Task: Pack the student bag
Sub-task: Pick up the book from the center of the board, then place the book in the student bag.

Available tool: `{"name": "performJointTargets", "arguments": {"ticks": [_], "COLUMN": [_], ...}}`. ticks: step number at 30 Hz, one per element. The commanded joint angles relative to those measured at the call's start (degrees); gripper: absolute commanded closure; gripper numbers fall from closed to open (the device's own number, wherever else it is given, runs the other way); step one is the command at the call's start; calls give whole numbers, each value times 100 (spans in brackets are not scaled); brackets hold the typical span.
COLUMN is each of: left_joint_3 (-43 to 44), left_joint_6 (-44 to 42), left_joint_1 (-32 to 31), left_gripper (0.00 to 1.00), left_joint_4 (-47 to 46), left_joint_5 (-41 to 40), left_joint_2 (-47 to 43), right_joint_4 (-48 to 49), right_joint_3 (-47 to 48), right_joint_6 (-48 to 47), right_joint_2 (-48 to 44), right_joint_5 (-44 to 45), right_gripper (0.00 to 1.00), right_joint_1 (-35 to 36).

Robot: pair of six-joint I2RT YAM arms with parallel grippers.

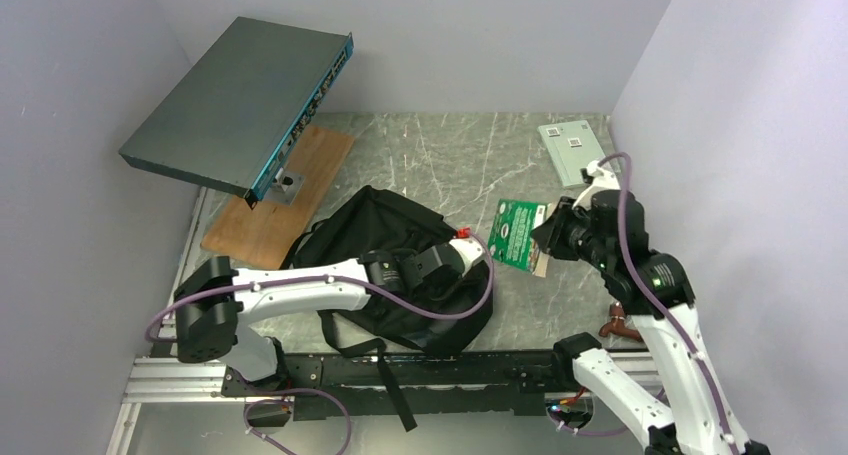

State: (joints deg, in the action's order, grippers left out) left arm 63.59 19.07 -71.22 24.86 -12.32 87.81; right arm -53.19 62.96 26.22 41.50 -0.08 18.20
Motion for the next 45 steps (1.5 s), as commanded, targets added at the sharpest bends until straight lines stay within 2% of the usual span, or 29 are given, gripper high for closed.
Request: {"name": "performJointTargets", "arguments": {"ticks": [1,5,8,15,19,22,24,28,31,33,35,37,42,45], "left_joint_3": [396,547,580,338,333,339,301,306,302,335,302,283,549,914], "left_joint_6": [-192,7,57,-192,-245,-333,-430,-438,-393,-342,-285,-288,-329,-377], "left_joint_1": [38,38,38,38,38,37,38,38,38,38,38,38,38,38], "left_gripper": [100,100,100,100,100,100,100,100,100,100,100,100,100,100], "left_joint_4": [429,619,558,-298,-648,-861,-995,-907,-793,-686,-686,-733,-474,-110], "left_joint_5": [-1233,-2263,-2845,-2639,-2615,-2586,-2516,-2279,-2085,-2007,-1848,-1673,-1480,-1332], "left_joint_2": [-660,-1076,-1383,-2004,-2166,-2251,-2284,-2295,-2278,-2269,-2268,-2245,-2033,-1782], "right_joint_4": [-586,-967,-844,-57,757,2017,2664,3417,4278,4560,4609,5200,7588,7865], "right_joint_3": [357,453,430,221,-617,-1621,-2203,-2800,-3338,-3508,-3612,-3913,-4831,-4584], "right_joint_6": [-143,8,288,1178,1987,2990,3625,4230,4874,4955,4875,5060,6226,5975], "right_joint_2": [349,424,287,150,-28,-265,-423,-646,-500,-425,-503,-545,-47,457], "right_joint_5": [-624,-593,-933,-2067,-3132,-4002,-4269,-4087,-4373,-4365,-3916,-3485,-2351,-1816], "right_gripper": [100,100,100,100,100,100,100,100,100,100,100,100,100,100], "right_joint_1": [0,0,0,-5,-5,5,8,9,9,9,9,9,197,428]}}
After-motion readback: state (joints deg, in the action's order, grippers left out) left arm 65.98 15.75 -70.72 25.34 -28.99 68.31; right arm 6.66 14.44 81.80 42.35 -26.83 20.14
